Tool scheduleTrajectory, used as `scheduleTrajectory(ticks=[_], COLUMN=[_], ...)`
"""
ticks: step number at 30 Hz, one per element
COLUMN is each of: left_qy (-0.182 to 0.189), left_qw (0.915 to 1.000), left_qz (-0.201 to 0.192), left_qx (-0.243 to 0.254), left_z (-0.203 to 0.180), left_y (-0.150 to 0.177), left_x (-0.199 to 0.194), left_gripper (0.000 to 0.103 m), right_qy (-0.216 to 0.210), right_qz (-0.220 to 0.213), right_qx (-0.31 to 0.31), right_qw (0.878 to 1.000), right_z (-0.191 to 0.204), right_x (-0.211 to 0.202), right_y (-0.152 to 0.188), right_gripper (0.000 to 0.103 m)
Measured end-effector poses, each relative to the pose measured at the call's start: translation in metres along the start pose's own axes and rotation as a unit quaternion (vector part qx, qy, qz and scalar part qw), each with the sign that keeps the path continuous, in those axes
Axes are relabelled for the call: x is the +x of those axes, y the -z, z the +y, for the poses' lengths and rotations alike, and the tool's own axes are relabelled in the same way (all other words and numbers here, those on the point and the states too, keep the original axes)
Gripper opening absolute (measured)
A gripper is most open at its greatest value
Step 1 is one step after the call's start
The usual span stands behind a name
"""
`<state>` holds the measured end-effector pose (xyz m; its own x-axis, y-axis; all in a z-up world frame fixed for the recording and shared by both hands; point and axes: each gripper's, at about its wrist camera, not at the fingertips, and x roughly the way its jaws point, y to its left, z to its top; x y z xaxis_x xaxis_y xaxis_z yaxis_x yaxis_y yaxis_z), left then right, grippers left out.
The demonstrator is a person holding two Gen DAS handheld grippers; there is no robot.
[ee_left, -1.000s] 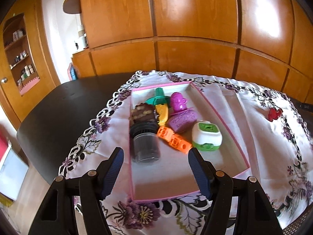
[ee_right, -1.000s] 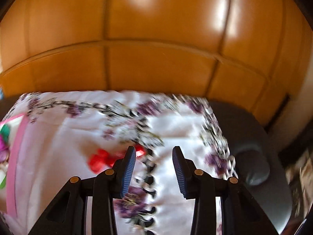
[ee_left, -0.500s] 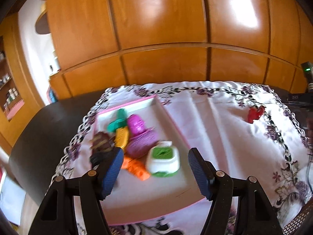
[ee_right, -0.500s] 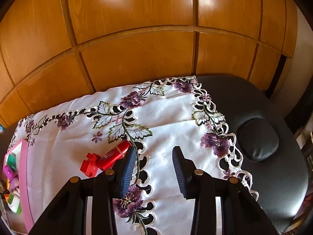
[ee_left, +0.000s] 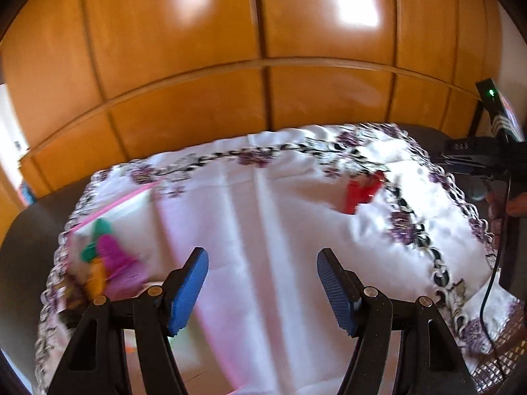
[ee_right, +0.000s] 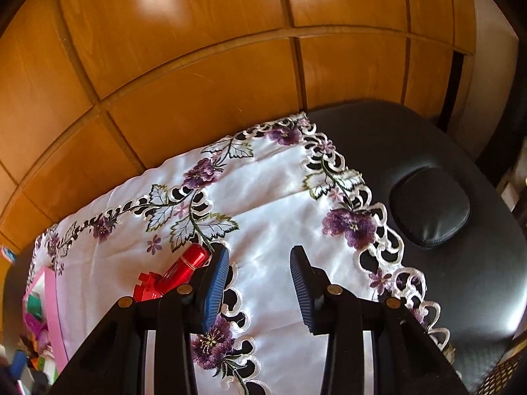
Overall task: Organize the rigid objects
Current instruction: 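Move both tools back to the remaining pieces and grasp the red block with the left gripper, then grasp the red cylinder with the right gripper while the left gripper holds the red block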
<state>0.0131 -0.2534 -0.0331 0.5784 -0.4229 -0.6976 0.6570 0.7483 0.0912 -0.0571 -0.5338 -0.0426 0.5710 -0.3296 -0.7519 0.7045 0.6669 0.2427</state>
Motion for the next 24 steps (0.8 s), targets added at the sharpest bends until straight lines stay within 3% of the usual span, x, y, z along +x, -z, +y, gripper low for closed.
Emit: scheduleTrajectory(ticks=[4,8,11,18,21,23,24], left_qy=[0.031,0.062,0.088,0.1,0.096,0.105,0.112], left_qw=[0.9992,0.997,0.9951,0.9933,0.9924,0.9899,0.9888], left_qz=[0.025,0.046,0.044,0.053,0.075,0.095,0.099], left_qx=[0.006,0.011,0.003,0.024,0.019,0.0,-0.011], left_z=[-0.02,-0.041,-0.051,-0.08,-0.083,-0.08,-0.077], left_y=[-0.011,-0.027,-0.039,-0.059,-0.063,-0.062,-0.06], left_x=[0.028,0.059,0.074,0.117,0.144,0.158,0.161], left_gripper=[0.069,0.054,0.053,0.051,0.038,0.015,0.015], right_qy=[-0.008,-0.017,-0.022,-0.035,-0.035,-0.032,-0.032], right_qz=[0.008,0.017,0.024,0.037,0.039,0.037,0.037], right_qx=[0.005,0.001,-0.001,0.01,0.008,0.005,0.005], right_qw=[1.0,1.0,0.999,0.999,0.999,0.999,0.999], right_z=[-0.001,0.003,0.004,0.003,0.004,0.005,0.005], right_x=[0.002,0.004,0.006,0.009,0.01,0.01,0.01], right_y=[0.0,0.0,0.001,0.001,0.001,0.001,0.001], right_gripper=[0.039,0.039,0.039,0.039,0.039,0.039,0.039])
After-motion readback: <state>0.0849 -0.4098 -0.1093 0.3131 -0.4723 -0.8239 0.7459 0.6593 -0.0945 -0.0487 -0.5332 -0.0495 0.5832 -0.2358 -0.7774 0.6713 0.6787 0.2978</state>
